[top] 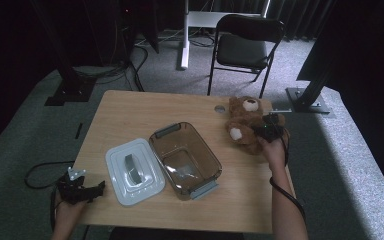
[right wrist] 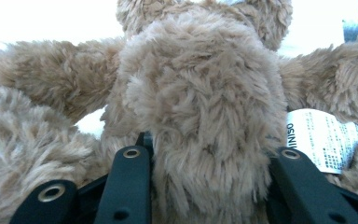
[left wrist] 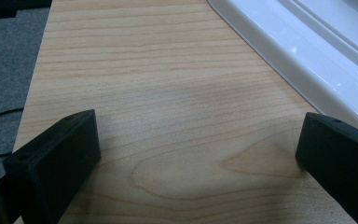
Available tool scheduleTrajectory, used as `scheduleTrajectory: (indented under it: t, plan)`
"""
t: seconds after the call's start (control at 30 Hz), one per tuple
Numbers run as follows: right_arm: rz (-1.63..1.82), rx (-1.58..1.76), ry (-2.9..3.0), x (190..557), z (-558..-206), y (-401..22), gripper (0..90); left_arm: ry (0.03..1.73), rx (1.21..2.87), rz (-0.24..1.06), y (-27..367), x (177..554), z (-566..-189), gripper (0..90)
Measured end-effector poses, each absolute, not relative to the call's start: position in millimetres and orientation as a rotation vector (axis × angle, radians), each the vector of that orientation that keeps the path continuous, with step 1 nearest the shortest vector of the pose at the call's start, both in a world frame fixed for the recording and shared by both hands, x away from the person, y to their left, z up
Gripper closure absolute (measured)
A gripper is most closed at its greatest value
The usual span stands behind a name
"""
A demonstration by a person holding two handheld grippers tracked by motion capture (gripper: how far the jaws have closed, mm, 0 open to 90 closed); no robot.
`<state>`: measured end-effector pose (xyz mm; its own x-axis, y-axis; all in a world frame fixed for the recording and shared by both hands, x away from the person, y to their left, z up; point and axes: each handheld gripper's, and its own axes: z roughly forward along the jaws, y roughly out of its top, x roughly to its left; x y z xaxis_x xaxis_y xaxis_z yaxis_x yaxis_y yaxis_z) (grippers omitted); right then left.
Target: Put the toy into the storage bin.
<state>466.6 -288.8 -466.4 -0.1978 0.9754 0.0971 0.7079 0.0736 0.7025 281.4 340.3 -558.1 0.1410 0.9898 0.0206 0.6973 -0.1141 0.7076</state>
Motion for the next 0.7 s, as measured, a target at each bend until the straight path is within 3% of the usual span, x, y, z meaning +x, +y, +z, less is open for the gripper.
scheduleTrajectory:
  t: [0.7]
  plan:
    - [0.992,1.503,1.963,422.0,-398.8,-281.4,66.3,1.613,1.875,0.692,340.4,281.3,-558.1,0.3]
